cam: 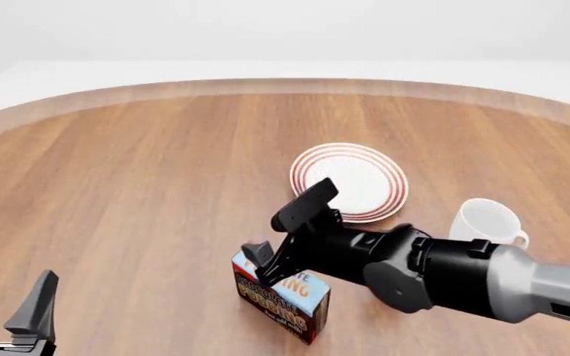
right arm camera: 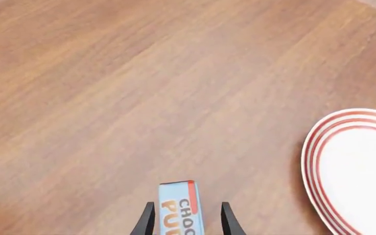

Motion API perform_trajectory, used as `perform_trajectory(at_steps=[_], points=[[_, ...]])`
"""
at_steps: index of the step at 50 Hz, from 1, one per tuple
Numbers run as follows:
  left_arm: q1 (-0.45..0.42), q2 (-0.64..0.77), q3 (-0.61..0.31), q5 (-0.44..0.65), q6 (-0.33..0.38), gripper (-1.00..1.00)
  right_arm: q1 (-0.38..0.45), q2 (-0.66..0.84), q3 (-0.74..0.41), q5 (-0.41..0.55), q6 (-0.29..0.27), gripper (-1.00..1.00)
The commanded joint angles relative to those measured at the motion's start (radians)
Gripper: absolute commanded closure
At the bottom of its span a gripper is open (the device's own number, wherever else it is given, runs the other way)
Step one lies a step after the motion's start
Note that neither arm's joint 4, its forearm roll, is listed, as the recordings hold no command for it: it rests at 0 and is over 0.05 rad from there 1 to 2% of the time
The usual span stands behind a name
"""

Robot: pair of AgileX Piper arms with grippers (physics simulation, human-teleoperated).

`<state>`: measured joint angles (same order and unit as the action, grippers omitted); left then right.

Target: Put the chocolate pudding to the right of the plate.

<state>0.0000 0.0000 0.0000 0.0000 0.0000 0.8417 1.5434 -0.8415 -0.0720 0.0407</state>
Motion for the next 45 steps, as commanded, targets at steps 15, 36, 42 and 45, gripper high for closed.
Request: perform_trajectory(at_steps=[15, 36, 42, 45], points=[[0.000, 0.000, 0.000, 0.000, 0.000, -1.00, 0.002, 0.028, 0.011, -0.020, 0.006, -1.00], [0.000, 0.000, 0.000, 0.000, 0.000, -1.00, 0.012, 0.088, 0.027, -0.048, 0.015, -1.00], [0.000, 0.000, 0.000, 0.000, 0.000, -1.00, 0.008, 0.100, 0.029, -0.049, 0.015, -1.00], [0.000, 0.000, 0.000, 0.000, 0.000, -1.00, 0.010, 0.105, 0.028, -0.050, 0.016, -1.00]])
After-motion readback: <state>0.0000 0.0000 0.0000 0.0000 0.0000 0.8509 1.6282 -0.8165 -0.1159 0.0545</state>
